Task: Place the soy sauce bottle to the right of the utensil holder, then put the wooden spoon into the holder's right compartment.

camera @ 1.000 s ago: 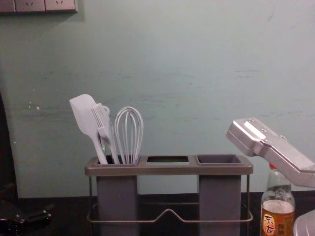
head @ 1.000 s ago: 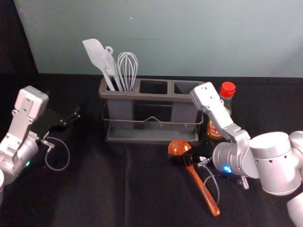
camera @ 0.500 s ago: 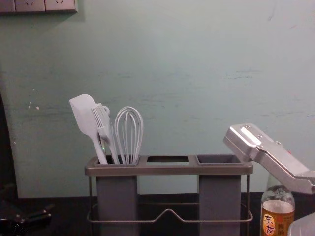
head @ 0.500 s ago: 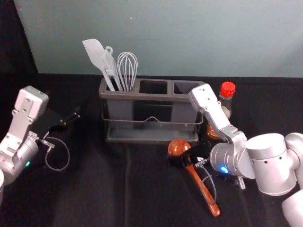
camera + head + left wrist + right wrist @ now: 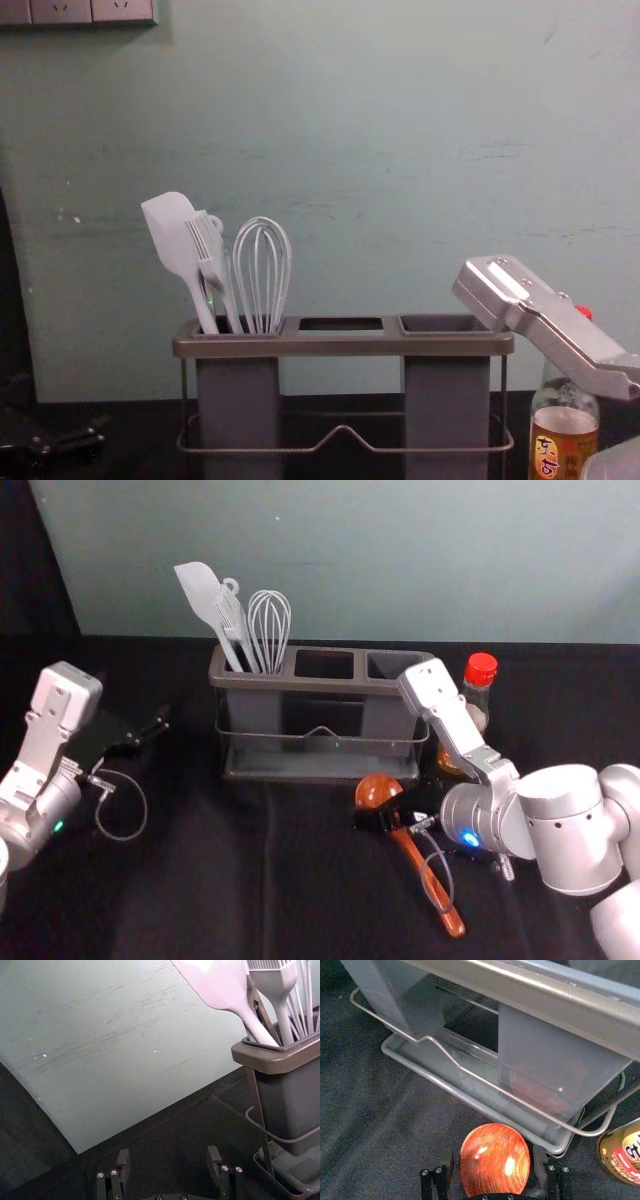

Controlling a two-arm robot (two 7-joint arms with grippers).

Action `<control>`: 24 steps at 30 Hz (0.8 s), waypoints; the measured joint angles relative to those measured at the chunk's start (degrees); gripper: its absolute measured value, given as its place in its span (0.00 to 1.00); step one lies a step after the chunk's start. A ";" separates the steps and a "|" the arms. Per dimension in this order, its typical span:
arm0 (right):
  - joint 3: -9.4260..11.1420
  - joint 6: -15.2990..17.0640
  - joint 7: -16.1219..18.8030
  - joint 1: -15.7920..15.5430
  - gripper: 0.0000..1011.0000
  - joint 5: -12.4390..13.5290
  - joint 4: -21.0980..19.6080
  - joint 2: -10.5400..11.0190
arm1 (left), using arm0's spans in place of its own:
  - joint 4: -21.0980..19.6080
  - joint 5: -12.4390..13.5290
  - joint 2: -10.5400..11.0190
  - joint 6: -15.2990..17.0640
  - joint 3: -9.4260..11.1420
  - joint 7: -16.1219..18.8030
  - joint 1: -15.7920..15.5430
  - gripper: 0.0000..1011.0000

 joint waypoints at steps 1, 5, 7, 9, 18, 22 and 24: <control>0.09 -0.33 0.11 -0.10 0.99 -0.19 0.09 -0.05 | 0.00 0.00 0.00 0.00 0.00 0.00 0.00 0.99; 0.08 -0.35 0.10 -0.11 0.99 -0.19 0.10 -0.04 | 0.00 0.00 0.00 0.00 0.00 0.00 0.00 0.99; 0.07 -0.33 0.09 -0.10 0.99 -0.19 0.08 -0.03 | 0.00 0.00 0.00 0.00 0.00 0.00 0.00 0.99; 0.05 -0.26 0.08 -0.10 0.99 -0.17 0.06 -0.02 | 0.00 0.00 0.00 0.00 0.00 0.00 0.00 0.99; -0.02 -0.05 0.03 -0.06 0.99 -0.07 0.00 0.02 | 0.00 0.00 0.00 0.00 0.00 0.00 0.00 0.99; -0.04 -0.01 -0.04 -0.05 0.98 -0.03 -0.02 0.04 | 0.00 0.00 0.00 0.00 0.00 0.00 0.00 0.99; -0.06 0.00 -0.08 -0.04 0.94 -0.02 -0.03 0.05 | 0.00 0.00 0.00 0.00 0.00 0.00 0.00 0.99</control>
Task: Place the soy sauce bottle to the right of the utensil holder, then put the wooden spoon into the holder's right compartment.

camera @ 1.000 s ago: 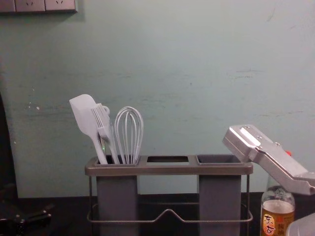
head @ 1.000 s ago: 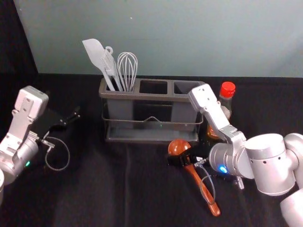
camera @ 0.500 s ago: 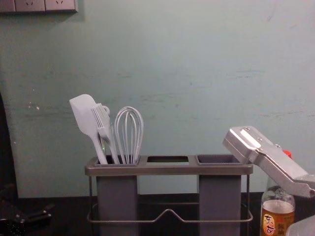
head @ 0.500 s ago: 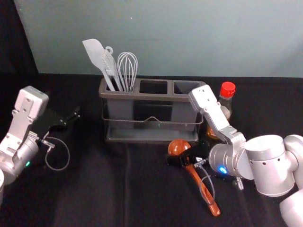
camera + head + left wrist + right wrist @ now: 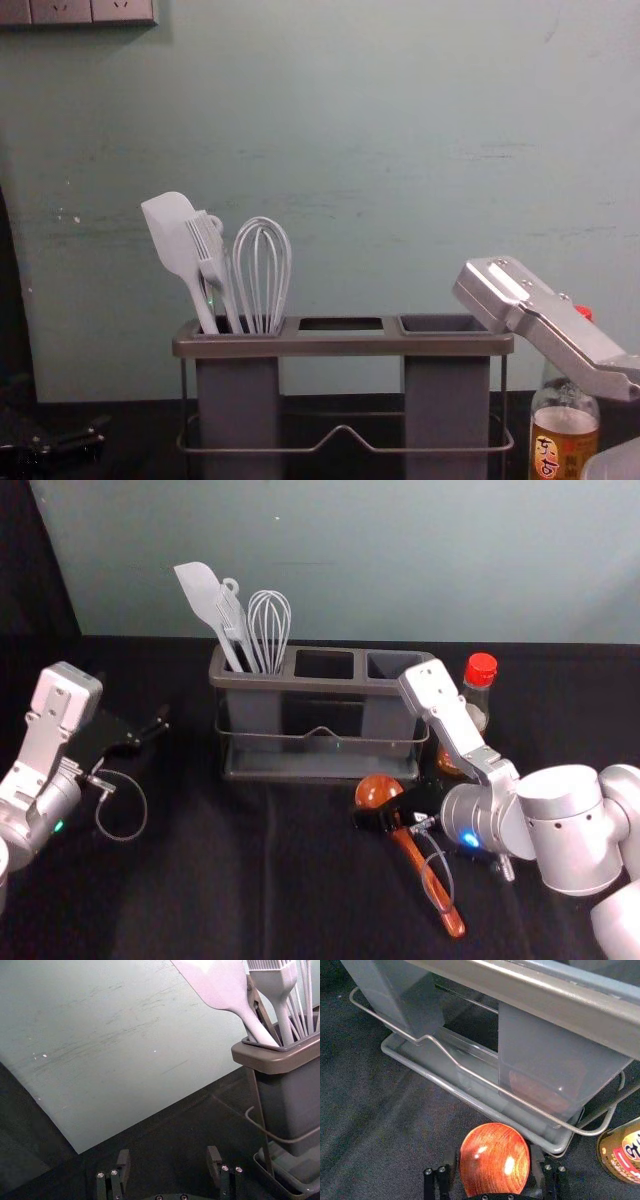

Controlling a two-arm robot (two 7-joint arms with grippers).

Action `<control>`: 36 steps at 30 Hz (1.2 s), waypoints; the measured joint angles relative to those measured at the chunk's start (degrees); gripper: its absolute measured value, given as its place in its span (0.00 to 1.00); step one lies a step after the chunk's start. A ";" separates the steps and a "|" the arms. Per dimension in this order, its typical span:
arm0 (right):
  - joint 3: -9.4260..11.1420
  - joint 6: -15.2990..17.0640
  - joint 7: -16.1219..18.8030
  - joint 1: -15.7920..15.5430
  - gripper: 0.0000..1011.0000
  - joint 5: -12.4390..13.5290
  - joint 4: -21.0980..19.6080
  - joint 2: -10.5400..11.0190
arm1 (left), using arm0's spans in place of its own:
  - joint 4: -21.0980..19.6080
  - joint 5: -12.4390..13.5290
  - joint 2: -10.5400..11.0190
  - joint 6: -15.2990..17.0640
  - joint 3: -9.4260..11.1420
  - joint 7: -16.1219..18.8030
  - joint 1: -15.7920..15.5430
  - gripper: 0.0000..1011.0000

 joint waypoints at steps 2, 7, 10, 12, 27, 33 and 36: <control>-0.01 0.01 -0.02 0.01 0.91 0.01 -0.01 0.01 | 0.00 0.00 0.00 0.00 0.00 0.00 0.00 0.99; -0.01 0.04 -0.03 0.02 0.83 0.02 -0.03 0.02 | 0.00 0.00 0.00 0.00 0.00 0.00 0.00 0.99; -0.01 0.05 -0.03 0.02 0.83 0.03 -0.04 0.02 | 0.00 0.00 0.00 0.00 0.00 0.00 0.00 0.99; -0.01 0.06 -0.03 0.02 0.83 0.04 -0.04 0.02 | 0.00 0.00 0.00 0.00 0.00 0.00 0.00 0.99; 1.11 -3.11 0.78 -1.88 0.83 -0.32 -2.96 0.80 | 0.00 0.00 0.00 0.00 0.00 0.00 0.00 0.99; 2.48 -7.00 2.22 -3.91 0.83 -0.65 -6.14 1.56 | 0.00 0.00 0.00 0.00 0.00 0.00 0.00 0.99; 3.32 -9.94 3.42 -5.26 0.83 -0.64 -8.43 2.25 | 0.00 0.00 0.00 0.00 0.00 0.00 0.00 0.99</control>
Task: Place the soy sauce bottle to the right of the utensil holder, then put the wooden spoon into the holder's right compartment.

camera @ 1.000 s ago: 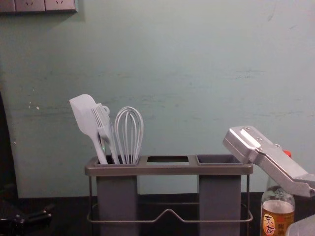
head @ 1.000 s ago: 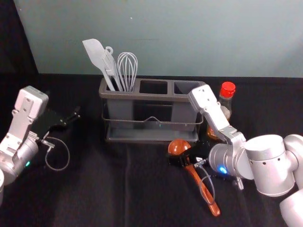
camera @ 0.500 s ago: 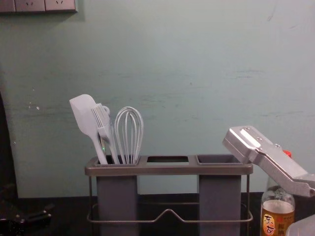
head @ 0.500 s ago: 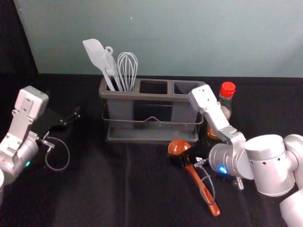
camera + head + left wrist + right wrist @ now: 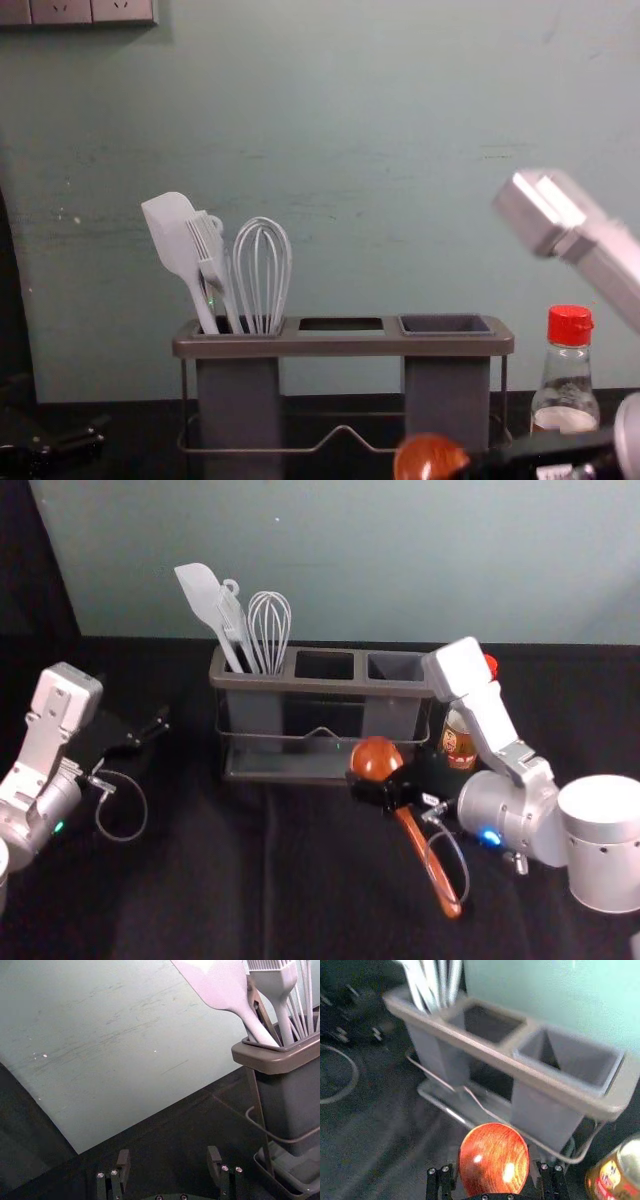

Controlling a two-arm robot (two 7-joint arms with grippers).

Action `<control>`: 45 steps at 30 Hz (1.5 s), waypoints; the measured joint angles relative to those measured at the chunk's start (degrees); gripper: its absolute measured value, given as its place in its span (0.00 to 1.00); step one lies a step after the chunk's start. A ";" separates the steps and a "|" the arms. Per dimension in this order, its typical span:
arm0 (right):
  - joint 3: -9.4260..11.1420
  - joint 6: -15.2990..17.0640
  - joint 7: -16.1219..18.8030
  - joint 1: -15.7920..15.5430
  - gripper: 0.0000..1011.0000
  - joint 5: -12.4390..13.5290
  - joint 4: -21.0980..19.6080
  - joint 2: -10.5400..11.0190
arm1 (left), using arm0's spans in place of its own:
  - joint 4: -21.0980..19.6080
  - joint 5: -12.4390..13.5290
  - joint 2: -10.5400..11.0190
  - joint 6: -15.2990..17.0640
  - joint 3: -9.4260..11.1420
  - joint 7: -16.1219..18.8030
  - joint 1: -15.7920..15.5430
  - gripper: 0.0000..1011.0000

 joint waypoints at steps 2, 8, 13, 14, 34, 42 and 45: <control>0.33 -1.58 0.55 -0.62 0.83 0.04 -1.07 0.37 | 0.00 0.00 0.00 0.00 0.00 0.00 0.00 0.99; 1.79 -10.10 2.65 -3.33 0.83 0.64 -5.69 2.64 | 0.00 0.00 0.00 0.00 0.00 0.00 0.00 0.99; 3.62 -18.46 4.35 -5.47 0.83 2.30 -9.11 4.79 | 0.00 0.01 0.00 0.00 0.00 0.00 0.00 0.99; 3.92 -19.60 4.48 -5.71 0.83 2.62 -9.51 4.99 | 0.00 0.01 0.00 0.00 0.00 0.00 0.00 0.99; 7.90 -33.72 4.16 -0.75 0.83 9.67 -10.09 3.05 | 0.00 0.01 0.00 0.00 0.00 0.00 0.00 0.99; 4.92 -35.41 2.08 5.71 0.83 7.36 -4.14 1.12 | 0.00 0.00 0.00 0.00 0.00 0.00 0.00 0.99; 4.07 -36.09 1.13 7.80 0.83 5.92 -1.54 0.28 | 0.00 0.00 0.00 0.00 0.00 0.00 0.00 0.99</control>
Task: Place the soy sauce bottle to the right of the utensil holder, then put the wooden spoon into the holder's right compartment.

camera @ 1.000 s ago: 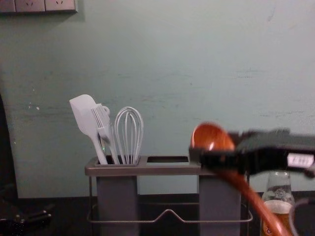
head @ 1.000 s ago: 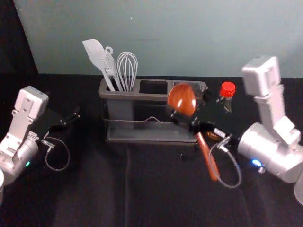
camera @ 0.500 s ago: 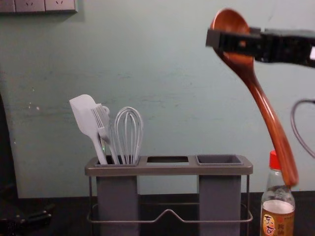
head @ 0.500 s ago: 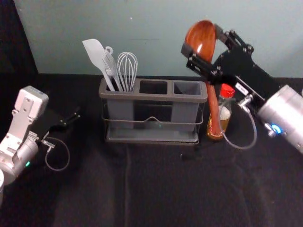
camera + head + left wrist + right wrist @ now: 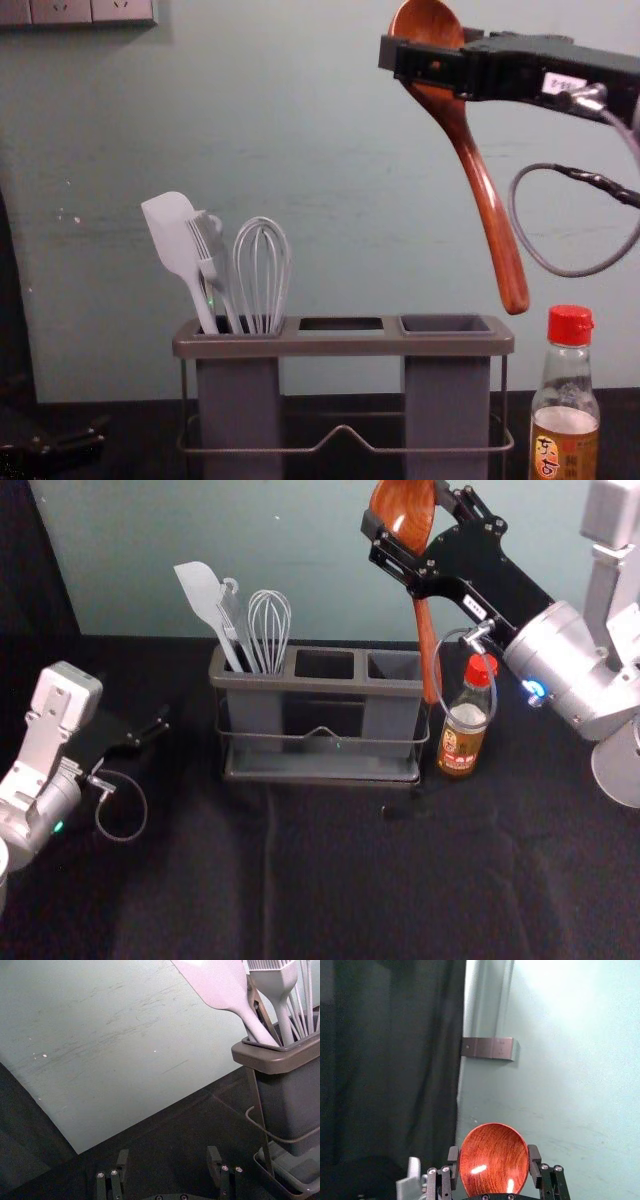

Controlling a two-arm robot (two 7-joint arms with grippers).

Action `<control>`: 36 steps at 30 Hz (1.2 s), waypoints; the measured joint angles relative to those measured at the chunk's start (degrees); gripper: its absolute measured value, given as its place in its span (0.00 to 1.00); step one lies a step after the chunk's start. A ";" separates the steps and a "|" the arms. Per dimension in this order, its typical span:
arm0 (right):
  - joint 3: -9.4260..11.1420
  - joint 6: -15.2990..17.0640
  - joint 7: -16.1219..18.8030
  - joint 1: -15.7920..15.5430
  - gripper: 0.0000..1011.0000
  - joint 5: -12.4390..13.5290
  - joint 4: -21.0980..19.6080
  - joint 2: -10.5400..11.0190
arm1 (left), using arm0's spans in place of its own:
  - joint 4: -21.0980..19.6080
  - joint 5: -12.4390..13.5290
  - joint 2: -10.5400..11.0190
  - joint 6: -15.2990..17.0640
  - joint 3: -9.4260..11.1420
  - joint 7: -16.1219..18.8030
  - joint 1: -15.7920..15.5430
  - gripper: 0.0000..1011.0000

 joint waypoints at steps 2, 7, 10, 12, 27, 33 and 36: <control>-0.29 -0.32 -0.38 0.88 0.83 -0.72 1.18 -0.40 | 0.00 0.00 0.00 0.00 0.00 0.00 0.00 0.99; -1.13 -1.23 -0.78 3.39 0.83 -2.67 4.73 -1.49 | 0.00 0.00 0.00 0.00 0.00 0.00 0.00 0.99; -1.53 -1.52 -0.77 4.46 0.83 -3.56 6.30 -1.99 | 0.00 0.00 0.00 0.00 0.00 0.00 0.00 0.99; -1.95 -1.67 -0.73 5.34 0.83 -4.31 7.58 -2.40 | 0.00 0.00 0.00 0.00 0.00 0.00 0.00 0.99; -3.79 -3.24 -0.32 10.06 0.83 -7.99 15.88 -5.18 | 0.00 0.00 0.00 0.00 0.00 0.00 0.00 0.99; -4.26 -3.85 -0.24 11.27 0.83 -9.12 18.61 -6.13 | 0.00 0.00 0.00 0.00 0.00 0.00 0.00 0.99; -4.29 -4.03 -0.11 11.62 0.83 -9.37 19.51 -6.41 | 0.00 0.00 0.00 0.00 0.00 0.00 0.00 0.99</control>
